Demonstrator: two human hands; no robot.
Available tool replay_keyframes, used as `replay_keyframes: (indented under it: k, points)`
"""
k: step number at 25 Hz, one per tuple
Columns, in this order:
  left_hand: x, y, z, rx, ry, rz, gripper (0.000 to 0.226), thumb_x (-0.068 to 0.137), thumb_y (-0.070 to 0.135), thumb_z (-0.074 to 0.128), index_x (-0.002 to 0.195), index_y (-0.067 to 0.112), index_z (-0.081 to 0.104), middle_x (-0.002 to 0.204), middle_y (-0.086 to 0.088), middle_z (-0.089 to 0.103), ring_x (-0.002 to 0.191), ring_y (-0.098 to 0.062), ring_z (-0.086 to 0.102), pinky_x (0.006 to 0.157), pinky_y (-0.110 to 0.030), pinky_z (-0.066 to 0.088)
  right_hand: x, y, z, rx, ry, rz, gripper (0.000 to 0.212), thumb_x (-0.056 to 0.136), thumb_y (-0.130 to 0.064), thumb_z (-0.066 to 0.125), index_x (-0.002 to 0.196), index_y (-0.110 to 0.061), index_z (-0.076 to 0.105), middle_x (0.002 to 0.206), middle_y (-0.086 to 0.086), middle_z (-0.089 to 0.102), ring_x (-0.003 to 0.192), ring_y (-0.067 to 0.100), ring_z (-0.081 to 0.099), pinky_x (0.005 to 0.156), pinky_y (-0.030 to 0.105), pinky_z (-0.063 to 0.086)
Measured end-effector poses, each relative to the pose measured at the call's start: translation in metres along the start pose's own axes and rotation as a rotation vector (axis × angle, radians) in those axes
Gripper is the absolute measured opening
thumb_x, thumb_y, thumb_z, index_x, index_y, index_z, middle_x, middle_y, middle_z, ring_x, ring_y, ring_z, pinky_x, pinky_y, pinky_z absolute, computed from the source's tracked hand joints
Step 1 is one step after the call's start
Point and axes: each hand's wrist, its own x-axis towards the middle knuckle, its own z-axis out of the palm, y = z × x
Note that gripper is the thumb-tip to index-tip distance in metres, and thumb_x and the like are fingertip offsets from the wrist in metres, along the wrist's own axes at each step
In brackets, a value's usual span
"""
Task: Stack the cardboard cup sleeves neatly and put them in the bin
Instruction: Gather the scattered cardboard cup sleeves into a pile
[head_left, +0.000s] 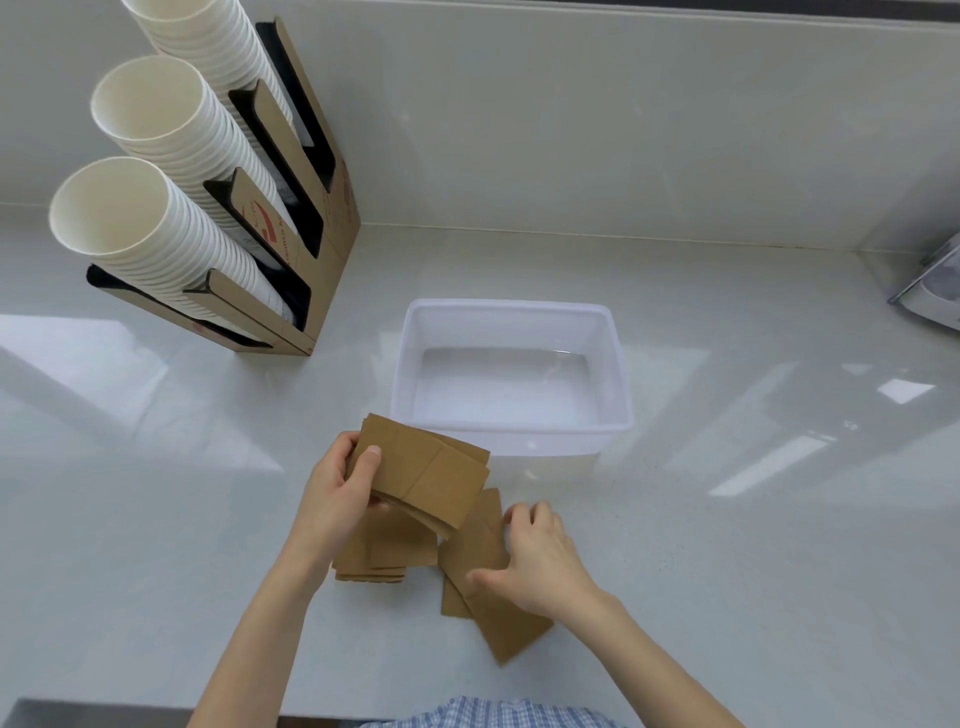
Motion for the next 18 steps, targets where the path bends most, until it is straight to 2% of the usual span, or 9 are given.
replay_keyframes:
  k: [3,8,12,15,18]
  points:
    - [0.001,-0.001,0.000,-0.035,0.012,-0.009,0.015,0.092,0.020,0.039,0.097,0.021,0.053,0.089,0.005,0.057,0.080,-0.010,0.055,0.048,-0.012,0.050,0.001,-0.008,0.005,-0.079,0.029,0.024,0.071,0.072,-0.046,0.067,0.122,-0.006,0.036,0.126,0.013,0.037,0.119,0.030,0.035,0.098,0.036,0.035]
    - [0.001,-0.002,0.000,-0.048,0.014,-0.025,0.014,0.092,0.020,0.039,0.096,0.023,0.052,0.090,0.005,0.057,0.082,-0.011,0.056,0.047,-0.011,0.050,0.006,-0.006,0.002,-0.060,0.007,0.080,0.064,0.073,-0.041,0.068,0.120,-0.007,0.040,0.125,0.011,0.043,0.119,0.028,0.040,0.098,0.037,0.035]
    - [0.000,-0.003,0.000,-0.049,0.006,-0.034,0.013,0.092,0.020,0.039,0.094,0.024,0.052,0.092,0.005,0.057,0.083,-0.011,0.056,0.048,-0.012,0.051,0.006,0.005,-0.007,0.199,-0.021,0.113,0.035,0.076,-0.026,0.067,0.094,-0.018,0.038,0.096,0.004,0.053,0.088,0.023,0.052,0.076,0.034,0.042]
    - [0.000,-0.002,0.002,-0.059,-0.004,-0.042,0.013,0.092,0.020,0.039,0.095,0.023,0.052,0.094,0.005,0.057,0.085,-0.011,0.056,0.050,-0.012,0.052,0.004,0.019,-0.017,0.402,0.016,0.094,0.019,0.080,-0.011,0.056,0.090,-0.022,0.045,0.092,0.000,0.056,0.082,0.018,0.054,0.070,0.028,0.045]
    - [-0.002,-0.002,0.004,-0.069,-0.013,-0.043,0.014,0.092,0.018,0.039,0.095,0.022,0.052,0.092,0.005,0.058,0.082,-0.009,0.057,0.050,-0.012,0.052,-0.001,0.032,-0.036,0.492,0.073,0.059,0.017,0.083,-0.008,0.051,0.087,-0.025,0.052,0.091,0.001,0.060,0.078,0.013,0.054,0.061,0.017,0.042]
